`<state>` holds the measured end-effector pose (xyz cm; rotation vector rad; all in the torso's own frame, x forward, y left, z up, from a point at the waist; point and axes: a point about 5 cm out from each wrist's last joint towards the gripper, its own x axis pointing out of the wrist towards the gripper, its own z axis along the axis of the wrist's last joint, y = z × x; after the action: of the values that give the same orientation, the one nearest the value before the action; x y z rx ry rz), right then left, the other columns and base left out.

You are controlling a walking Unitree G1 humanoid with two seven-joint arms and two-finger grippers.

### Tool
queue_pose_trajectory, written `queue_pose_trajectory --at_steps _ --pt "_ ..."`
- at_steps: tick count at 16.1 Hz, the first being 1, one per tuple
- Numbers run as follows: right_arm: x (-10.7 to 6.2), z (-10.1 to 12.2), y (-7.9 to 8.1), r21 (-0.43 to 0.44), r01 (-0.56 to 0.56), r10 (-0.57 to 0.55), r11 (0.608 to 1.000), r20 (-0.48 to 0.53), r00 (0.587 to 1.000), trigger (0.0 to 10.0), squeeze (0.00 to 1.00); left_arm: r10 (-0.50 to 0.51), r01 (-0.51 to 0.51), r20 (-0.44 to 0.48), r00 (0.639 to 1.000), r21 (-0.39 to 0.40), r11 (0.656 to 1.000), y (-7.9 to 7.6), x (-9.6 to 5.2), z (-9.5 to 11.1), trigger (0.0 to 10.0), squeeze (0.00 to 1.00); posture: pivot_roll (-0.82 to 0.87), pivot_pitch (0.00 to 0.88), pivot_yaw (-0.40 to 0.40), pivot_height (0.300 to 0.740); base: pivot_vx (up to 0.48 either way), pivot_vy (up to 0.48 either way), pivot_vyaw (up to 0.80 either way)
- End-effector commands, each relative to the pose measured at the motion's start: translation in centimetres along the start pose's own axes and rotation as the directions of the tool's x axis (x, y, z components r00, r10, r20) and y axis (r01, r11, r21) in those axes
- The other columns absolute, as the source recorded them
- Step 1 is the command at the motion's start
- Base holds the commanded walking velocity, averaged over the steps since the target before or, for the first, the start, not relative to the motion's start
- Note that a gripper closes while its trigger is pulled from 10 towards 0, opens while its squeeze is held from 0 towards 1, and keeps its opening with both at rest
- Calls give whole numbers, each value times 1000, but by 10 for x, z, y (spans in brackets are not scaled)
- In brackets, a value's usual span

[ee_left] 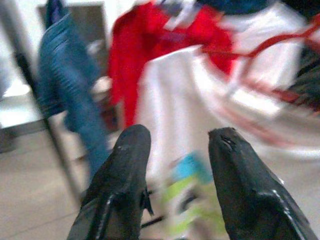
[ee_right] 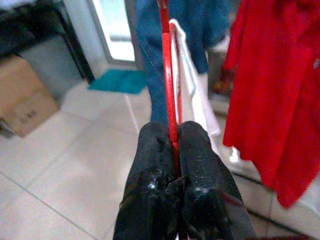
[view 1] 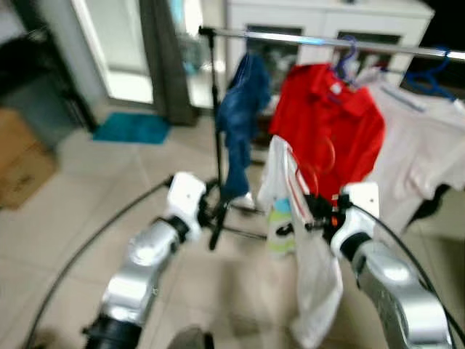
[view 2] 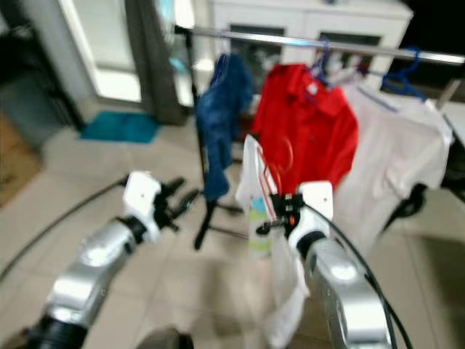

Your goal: Hang hanger

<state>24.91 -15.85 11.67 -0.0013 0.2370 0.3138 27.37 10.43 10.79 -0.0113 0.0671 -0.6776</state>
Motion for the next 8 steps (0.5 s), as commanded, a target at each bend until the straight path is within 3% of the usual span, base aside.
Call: queue_pose_trajectory --at_steps 1,3,5,8 --pt "3 17 4 -31 -39 42 999 76 996 0 0 -62 65 82 995 -29 997 1 6 16 10000 1000 20 0 5 740 0 0 0" --pt "6 29 9 -83 -60 68 995 98 993 0 0 -82 92 115 990 -81 992 4 15 21 10000 1000 17 0 5 740 0 0 0" --pt "5 46 18 -132 -90 110 987 154 982 0 0 -109 121 134 985 -90 989 8 27 30 10000 1000 16 0 6 740 0 0 0" --pt "5 52 20 -208 -96 134 973 175 976 0 0 -134 146 150 980 -71 987 13 37 38 10000 1000 5 0 19 740 0 0 0"
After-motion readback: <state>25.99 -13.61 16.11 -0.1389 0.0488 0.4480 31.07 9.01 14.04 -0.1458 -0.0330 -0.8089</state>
